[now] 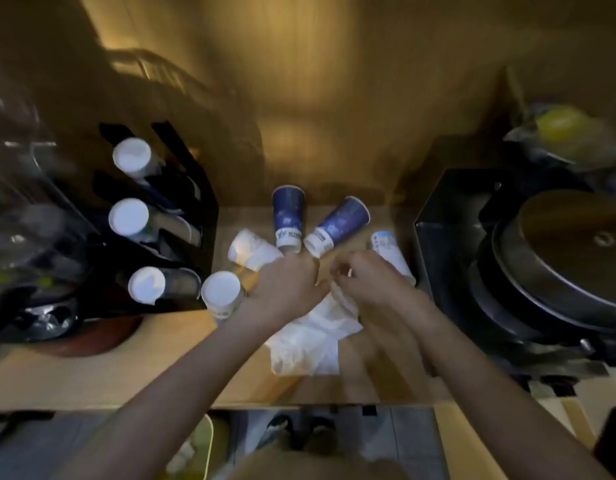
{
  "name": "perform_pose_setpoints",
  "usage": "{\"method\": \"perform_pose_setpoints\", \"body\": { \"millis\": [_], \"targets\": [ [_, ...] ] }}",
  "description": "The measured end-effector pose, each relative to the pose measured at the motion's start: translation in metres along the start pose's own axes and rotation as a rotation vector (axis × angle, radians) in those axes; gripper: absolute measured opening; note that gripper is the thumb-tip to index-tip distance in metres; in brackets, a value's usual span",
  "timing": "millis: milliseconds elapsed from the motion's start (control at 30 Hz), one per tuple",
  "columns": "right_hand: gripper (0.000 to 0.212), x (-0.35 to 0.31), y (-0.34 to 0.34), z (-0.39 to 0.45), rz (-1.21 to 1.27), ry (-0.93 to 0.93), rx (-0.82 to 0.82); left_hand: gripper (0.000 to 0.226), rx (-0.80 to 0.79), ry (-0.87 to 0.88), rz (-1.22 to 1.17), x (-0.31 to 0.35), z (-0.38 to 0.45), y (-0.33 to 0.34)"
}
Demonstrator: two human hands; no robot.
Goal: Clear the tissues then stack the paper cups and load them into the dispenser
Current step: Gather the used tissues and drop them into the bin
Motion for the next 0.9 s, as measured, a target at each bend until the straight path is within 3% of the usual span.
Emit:
{"method": "perform_pose_setpoints", "body": {
  "millis": [100,200,400,500,600,700,833,900],
  "targets": [
    [0.027,0.002,0.04,-0.01,0.019,0.012,-0.003,0.031,-0.135,-0.043,0.016,-0.012,-0.019,0.051],
    [0.036,0.011,0.092,-0.014,-0.046,-0.025,-0.117,0.037,-0.248,-0.117,0.006,-0.023,-0.042,0.109],
    [0.051,0.026,0.153,-0.012,-0.167,-0.024,-0.26,0.06,-0.186,-0.168,0.036,-0.044,-0.065,0.177],
    [0.048,0.027,0.165,-0.01,-0.254,-0.057,-0.139,0.062,-0.129,-0.123,0.119,-0.053,-0.074,0.189],
    [0.042,0.03,0.177,-0.007,-0.227,-0.071,-0.123,0.063,-0.096,-0.088,0.141,-0.061,-0.081,0.196],
    [0.023,0.033,0.183,-0.006,-0.171,-0.109,-0.059,0.07,-0.112,-0.109,0.116,-0.068,-0.092,0.199],
    [0.011,0.038,0.187,-0.01,-0.113,-0.152,-0.05,0.044,-0.012,-0.173,0.1,-0.072,-0.109,0.194],
    [0.02,0.035,0.187,-0.009,-0.101,-0.144,-0.118,0.03,0.048,-0.205,0.089,-0.077,-0.117,0.19]
  ]
}}
Point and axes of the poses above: each hand's wrist, its own z-axis towards the middle knuckle, its own y-axis out of the palm, x = y × z, the point moved 1 cm from there along z, towards the middle knuckle, and after that the axes turned 9 degrees about x, right-handed, at the moved point
